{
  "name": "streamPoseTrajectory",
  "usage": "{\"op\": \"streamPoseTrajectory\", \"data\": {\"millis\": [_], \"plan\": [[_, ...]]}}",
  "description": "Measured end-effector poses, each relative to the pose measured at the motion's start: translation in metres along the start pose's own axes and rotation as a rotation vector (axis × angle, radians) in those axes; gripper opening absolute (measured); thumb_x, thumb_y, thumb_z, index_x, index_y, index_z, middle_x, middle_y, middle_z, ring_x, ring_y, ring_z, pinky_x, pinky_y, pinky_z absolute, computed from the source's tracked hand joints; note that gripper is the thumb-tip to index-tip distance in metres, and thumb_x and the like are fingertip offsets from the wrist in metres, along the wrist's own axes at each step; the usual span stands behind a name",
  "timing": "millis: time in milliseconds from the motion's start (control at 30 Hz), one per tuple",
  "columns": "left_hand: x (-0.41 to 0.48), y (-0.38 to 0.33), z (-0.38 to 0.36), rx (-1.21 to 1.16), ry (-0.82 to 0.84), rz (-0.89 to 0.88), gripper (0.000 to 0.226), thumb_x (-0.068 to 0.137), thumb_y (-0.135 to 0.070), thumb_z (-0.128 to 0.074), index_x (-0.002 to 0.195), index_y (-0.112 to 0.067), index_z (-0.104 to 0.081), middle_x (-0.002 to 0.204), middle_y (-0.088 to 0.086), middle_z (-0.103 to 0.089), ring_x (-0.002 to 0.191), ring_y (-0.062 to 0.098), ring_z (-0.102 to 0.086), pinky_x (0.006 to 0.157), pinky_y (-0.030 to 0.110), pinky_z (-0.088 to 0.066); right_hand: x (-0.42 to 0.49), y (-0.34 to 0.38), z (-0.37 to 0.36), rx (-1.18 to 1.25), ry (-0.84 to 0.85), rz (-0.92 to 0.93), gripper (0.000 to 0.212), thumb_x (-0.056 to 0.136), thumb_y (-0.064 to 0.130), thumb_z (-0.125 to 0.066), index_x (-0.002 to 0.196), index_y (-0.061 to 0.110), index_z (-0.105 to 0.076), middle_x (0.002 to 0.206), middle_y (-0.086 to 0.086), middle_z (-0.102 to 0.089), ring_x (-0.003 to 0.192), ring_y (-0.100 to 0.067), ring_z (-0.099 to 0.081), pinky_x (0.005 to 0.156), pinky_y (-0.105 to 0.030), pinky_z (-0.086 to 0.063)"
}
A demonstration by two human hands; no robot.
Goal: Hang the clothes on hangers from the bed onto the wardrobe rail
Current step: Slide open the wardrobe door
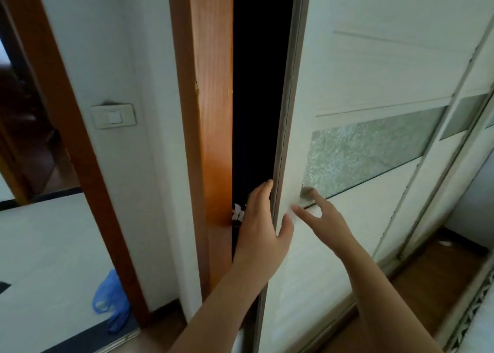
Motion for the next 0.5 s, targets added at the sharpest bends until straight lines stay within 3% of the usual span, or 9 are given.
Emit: {"op": "streamPoseTrajectory", "data": {"millis": [100, 267, 367, 500], "plan": [[0.022, 0.003, -0.014, -0.011, -0.010, 0.035, 0.059, 0.090, -0.022, -0.052, 0.142, -0.019, -0.024, 0.147, -0.002, -0.031, 0.135, 0.008, -0.029, 0.106, 0.016, -0.026, 0.014, 0.019, 0.041, -0.065, -0.160, 0.040, 0.066, 0.079, 0.051, -0.060, 0.131, 0.013, -0.044, 0.133, -0.009, -0.050, 0.116, -0.021, -0.052, 0.092, -0.031, -0.041], [0.051, 0.009, -0.039, -0.082, 0.000, 0.091, 0.056, 0.089, -0.022, -0.052, 0.140, -0.015, -0.029, 0.144, 0.004, -0.038, 0.131, 0.017, -0.039, 0.105, 0.028, -0.035, 0.028, 0.086, 0.059, -0.292, -0.228, 0.216, 0.066, 0.080, 0.059, -0.053, 0.118, 0.006, -0.041, 0.108, -0.005, -0.051, 0.089, -0.021, -0.054, 0.071, -0.032, -0.042], [0.063, 0.011, -0.047, -0.142, -0.054, 0.101, 0.047, 0.088, -0.020, -0.055, 0.133, -0.013, -0.042, 0.131, 0.006, -0.051, 0.119, 0.020, -0.052, 0.095, 0.026, -0.042, 0.041, 0.102, 0.061, -0.337, -0.225, 0.183, 0.067, 0.076, 0.054, -0.061, 0.113, 0.004, -0.036, 0.098, -0.003, -0.043, 0.091, -0.026, -0.054, 0.068, -0.032, -0.037], [0.075, 0.025, -0.054, -0.230, -0.167, 0.133, 0.034, 0.080, -0.021, -0.066, 0.112, -0.013, -0.057, 0.106, 0.004, -0.065, 0.097, 0.020, -0.063, 0.083, 0.038, -0.053, 0.056, 0.097, 0.064, -0.259, -0.197, 0.165, 0.070, 0.070, 0.049, -0.068, 0.115, 0.007, -0.034, 0.101, -0.006, -0.053, 0.095, -0.028, -0.057, 0.068, -0.033, -0.041]]}}
Point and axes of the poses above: each hand's wrist, its own x-axis towards the middle knuckle, its own z-axis out of the back of the hand, y = z × x, the point moved 7 cm from there along x, towards the middle knuckle
